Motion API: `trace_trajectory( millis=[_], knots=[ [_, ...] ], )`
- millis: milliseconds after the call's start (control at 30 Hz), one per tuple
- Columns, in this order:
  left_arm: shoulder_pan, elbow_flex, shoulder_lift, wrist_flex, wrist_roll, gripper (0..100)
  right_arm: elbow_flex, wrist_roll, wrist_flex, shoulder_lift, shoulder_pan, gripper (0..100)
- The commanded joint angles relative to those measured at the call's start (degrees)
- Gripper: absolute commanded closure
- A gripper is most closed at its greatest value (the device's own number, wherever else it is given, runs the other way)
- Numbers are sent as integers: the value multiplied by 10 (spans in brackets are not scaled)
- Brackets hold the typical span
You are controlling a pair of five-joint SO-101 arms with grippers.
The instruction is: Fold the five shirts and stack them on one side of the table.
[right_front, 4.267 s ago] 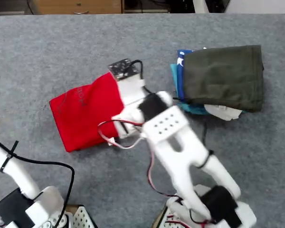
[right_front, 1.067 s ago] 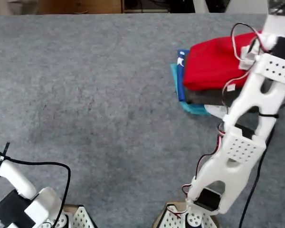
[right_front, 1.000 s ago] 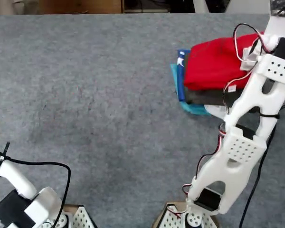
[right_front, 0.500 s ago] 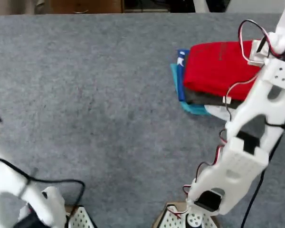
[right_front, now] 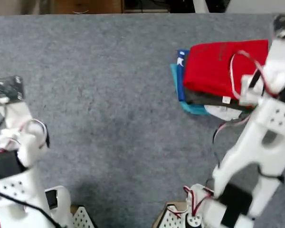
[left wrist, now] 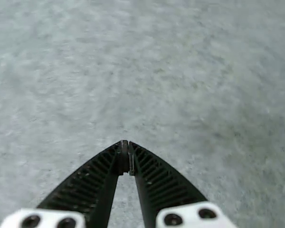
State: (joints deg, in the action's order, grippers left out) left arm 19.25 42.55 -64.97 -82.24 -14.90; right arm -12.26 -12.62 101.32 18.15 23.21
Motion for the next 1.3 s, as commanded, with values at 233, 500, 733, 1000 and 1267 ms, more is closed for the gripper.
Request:
trace_trajectory(
  millis=[233, 500, 733, 1000, 1267],
  knots=[
    [-84, 164, -155, 45, 0, 982, 428, -26, -136, 284, -88, 998],
    [-81, 251, -214, 120, 0, 982, 713, -25, -262, 512, -182, 998],
    [-84, 328, -219, 159, 0, 982, 939, -25, -389, 713, -252, 997],
    [-84, 363, -215, 192, 0, 982, 1086, -3, -391, 926, -291, 997],
    [-81, 488, -219, 259, 0, 982, 1092, 165, -362, 879, -297, 997]
  ],
)
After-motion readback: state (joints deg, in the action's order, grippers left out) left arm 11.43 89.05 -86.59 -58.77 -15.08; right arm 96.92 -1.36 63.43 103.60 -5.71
